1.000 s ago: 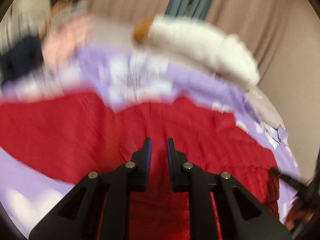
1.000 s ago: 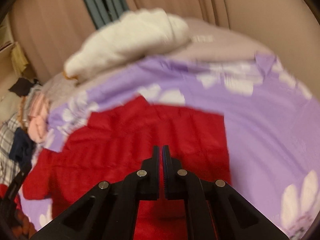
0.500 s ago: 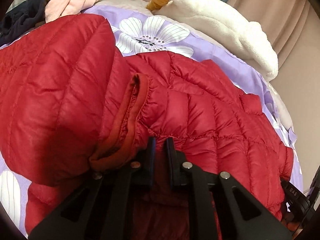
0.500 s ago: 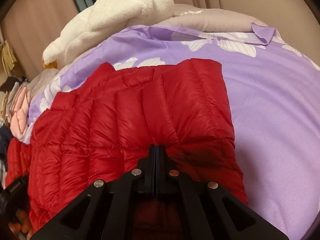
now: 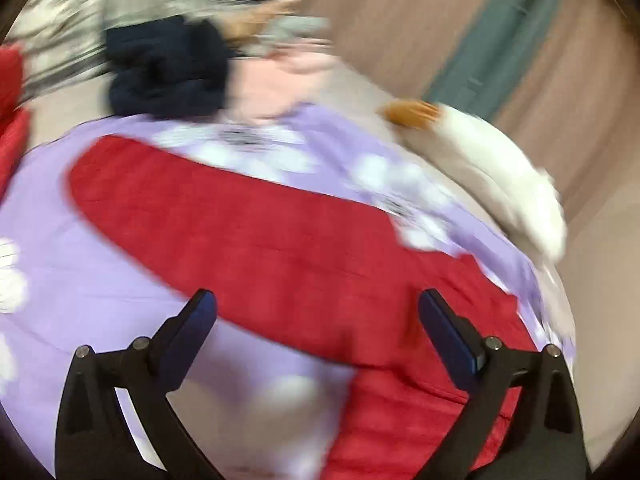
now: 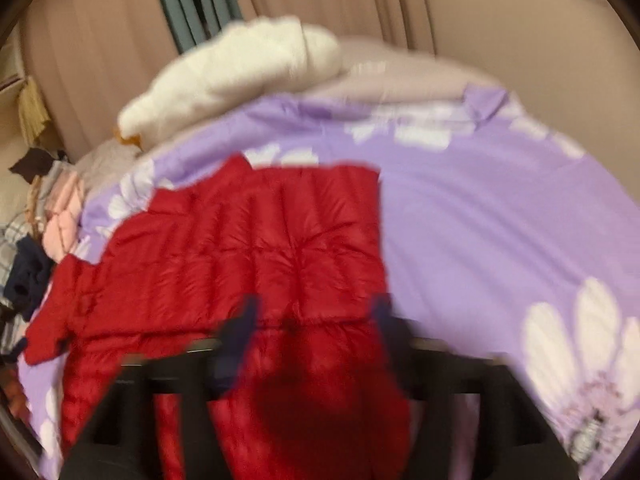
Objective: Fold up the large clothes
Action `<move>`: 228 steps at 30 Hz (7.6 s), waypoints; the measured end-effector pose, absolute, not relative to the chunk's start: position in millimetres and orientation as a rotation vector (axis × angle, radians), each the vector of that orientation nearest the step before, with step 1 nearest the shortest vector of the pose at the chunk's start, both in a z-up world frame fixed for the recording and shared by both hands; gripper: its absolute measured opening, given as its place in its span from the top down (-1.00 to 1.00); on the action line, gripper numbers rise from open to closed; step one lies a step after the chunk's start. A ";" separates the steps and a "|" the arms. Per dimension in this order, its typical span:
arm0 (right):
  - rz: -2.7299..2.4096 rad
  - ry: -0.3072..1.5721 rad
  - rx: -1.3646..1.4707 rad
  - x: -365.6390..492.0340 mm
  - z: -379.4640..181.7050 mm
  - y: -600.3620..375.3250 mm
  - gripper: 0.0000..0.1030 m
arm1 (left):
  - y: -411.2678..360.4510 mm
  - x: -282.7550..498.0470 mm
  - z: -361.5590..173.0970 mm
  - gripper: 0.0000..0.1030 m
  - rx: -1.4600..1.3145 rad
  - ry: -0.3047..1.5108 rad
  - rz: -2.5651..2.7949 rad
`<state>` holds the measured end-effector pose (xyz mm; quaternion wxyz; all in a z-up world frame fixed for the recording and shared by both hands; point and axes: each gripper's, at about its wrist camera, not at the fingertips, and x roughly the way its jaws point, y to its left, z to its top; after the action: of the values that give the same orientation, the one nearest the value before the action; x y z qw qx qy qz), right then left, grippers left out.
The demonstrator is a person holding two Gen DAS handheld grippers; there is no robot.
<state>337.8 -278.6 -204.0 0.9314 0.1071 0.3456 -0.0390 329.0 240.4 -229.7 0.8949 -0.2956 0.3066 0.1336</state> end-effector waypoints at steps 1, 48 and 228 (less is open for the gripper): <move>-0.092 0.687 0.180 325.4 -197.2 -275.9 -0.46 | 265.8 324.3 -236.2 -0.95 -0.652 0.651 0.317; -0.348 0.500 0.233 243.4 -155.9 -349.3 0.50 | -77.9 373.9 -148.0 0.84 -0.274 0.548 -0.203; 0.119 0.340 0.195 335.8 -94.4 -241.2 -0.88 | 54.6 318.9 -122.3 -0.55 -0.368 0.307 0.083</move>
<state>335.8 -241.2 -94.4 0.9791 0.0966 0.1688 0.0593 318.9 54.6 -122.3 0.9706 -0.1820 0.1521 0.0412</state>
